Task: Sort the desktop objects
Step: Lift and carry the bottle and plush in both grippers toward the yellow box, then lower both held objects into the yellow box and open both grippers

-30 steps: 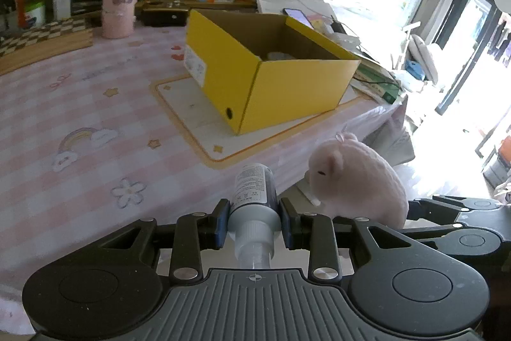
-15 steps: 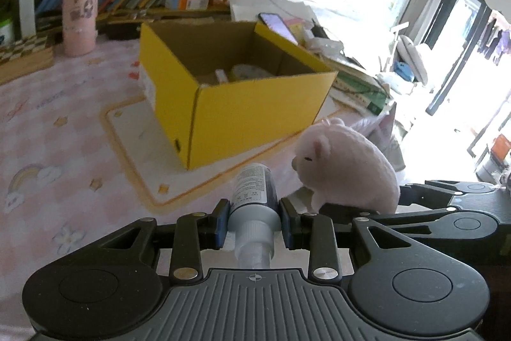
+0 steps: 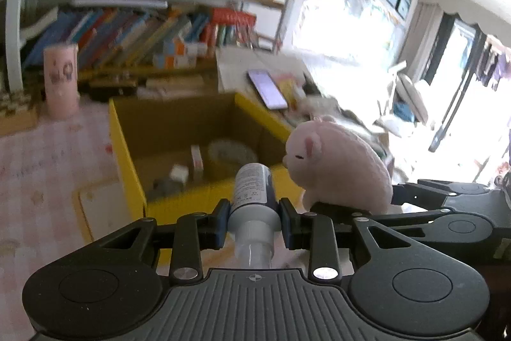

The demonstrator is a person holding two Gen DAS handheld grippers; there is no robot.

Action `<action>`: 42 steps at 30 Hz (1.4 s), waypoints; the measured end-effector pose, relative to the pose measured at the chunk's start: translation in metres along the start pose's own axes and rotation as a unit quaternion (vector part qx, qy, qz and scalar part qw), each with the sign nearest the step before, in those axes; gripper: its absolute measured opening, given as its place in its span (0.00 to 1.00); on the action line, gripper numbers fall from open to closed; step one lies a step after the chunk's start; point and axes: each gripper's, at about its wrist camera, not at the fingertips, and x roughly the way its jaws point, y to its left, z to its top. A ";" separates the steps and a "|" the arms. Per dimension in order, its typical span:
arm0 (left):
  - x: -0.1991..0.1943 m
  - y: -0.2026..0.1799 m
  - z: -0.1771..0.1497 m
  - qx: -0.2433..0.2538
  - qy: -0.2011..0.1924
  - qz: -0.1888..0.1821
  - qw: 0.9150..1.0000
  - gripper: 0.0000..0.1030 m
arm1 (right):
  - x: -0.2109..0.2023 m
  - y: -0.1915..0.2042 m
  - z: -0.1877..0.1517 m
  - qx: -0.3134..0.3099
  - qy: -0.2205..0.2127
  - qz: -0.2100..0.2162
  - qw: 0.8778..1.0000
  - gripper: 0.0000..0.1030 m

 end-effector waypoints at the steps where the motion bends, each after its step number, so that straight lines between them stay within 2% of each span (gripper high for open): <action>1: 0.001 -0.001 0.005 -0.002 -0.008 0.004 1.000 0.30 | 0.001 -0.004 0.006 -0.003 -0.008 0.005 1.000 0.63; 5: 0.011 0.000 0.024 -0.013 -0.033 0.021 0.999 0.30 | 0.014 -0.014 0.032 -0.022 -0.037 0.021 0.999 0.63; 10: 0.029 0.008 0.039 -0.024 -0.055 0.054 0.997 0.30 | 0.043 -0.019 0.058 -0.044 -0.053 0.041 0.997 0.63; 14: 0.052 0.024 0.047 -0.045 -0.049 0.083 0.994 0.30 | 0.071 -0.022 0.072 -0.059 -0.050 0.051 0.996 0.63; 17: 0.073 0.033 0.049 -0.040 -0.028 0.109 0.993 0.30 | 0.096 -0.022 0.077 -0.071 -0.038 0.059 0.995 0.63; 22: 0.100 0.040 0.043 -0.028 0.010 0.137 0.990 0.30 | 0.139 -0.020 0.076 -0.095 0.014 0.065 0.993 0.63; 29: 0.116 0.040 0.038 -0.033 0.037 0.141 0.989 0.30 | 0.169 -0.015 0.067 -0.155 0.066 0.082 0.982 0.63; 32: 0.120 0.036 0.036 -0.020 0.045 0.144 0.988 0.30 | 0.180 -0.014 0.065 -0.171 0.085 0.084 0.978 0.63; 40: 0.122 0.033 0.035 -0.013 0.043 0.154 0.987 0.31 | 0.194 -0.009 0.070 -0.218 0.099 0.095 0.966 0.66; 42: 0.121 0.029 0.034 -0.005 0.041 0.177 0.983 0.33 | 0.195 -0.009 0.070 -0.222 0.104 0.099 0.964 0.67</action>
